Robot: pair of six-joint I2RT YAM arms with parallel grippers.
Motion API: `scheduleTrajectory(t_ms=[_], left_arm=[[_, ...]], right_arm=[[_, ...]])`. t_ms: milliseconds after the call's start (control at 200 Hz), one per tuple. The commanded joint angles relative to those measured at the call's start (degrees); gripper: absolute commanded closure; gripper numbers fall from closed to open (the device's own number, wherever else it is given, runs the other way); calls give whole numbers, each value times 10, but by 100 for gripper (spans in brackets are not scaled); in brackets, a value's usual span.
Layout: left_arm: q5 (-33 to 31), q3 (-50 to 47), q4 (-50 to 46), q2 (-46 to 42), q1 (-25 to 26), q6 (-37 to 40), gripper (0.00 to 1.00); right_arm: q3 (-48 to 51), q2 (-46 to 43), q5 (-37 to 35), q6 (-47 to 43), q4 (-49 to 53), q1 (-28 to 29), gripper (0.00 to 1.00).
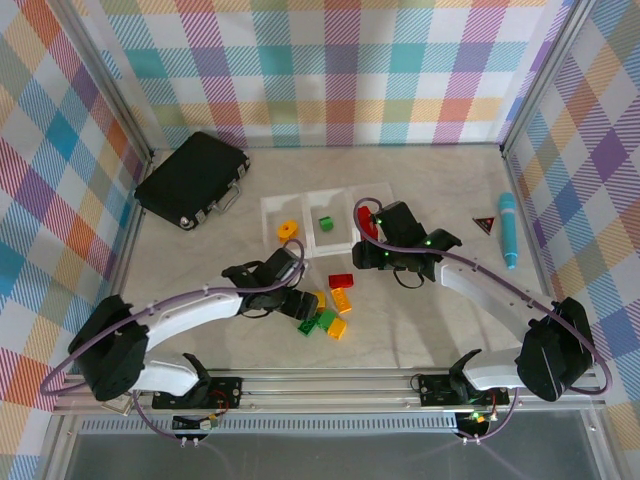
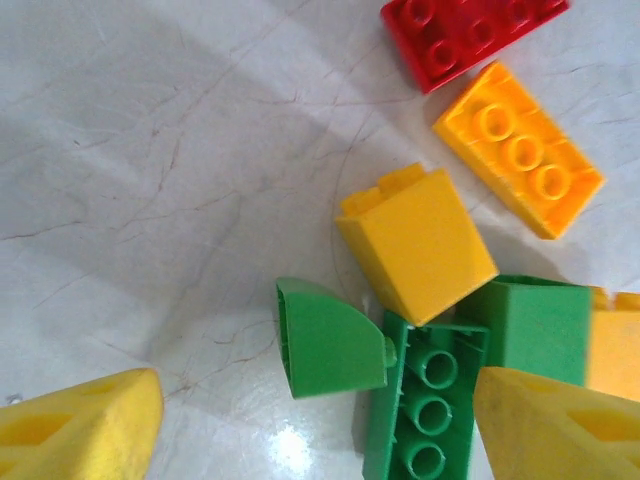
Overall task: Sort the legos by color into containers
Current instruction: Pick up the lego from the middle-left of the table.
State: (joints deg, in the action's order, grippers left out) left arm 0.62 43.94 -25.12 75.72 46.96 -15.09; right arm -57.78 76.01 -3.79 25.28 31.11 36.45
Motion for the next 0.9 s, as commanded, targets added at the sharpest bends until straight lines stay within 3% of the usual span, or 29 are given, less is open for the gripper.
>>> scheduleTrajectory(t_ms=[0, 415, 895], left_arm=[[3, -11, -20, -26, -4, 12, 17], [-33, 10, -33, 44, -7, -2, 20], [-5, 39, -6, 99, -8, 2, 24]], right_arm=[[12, -18, 3, 12, 2, 3, 36], [30, -30, 6, 26, -4, 4, 36], [45, -36, 1, 25, -7, 4, 35]])
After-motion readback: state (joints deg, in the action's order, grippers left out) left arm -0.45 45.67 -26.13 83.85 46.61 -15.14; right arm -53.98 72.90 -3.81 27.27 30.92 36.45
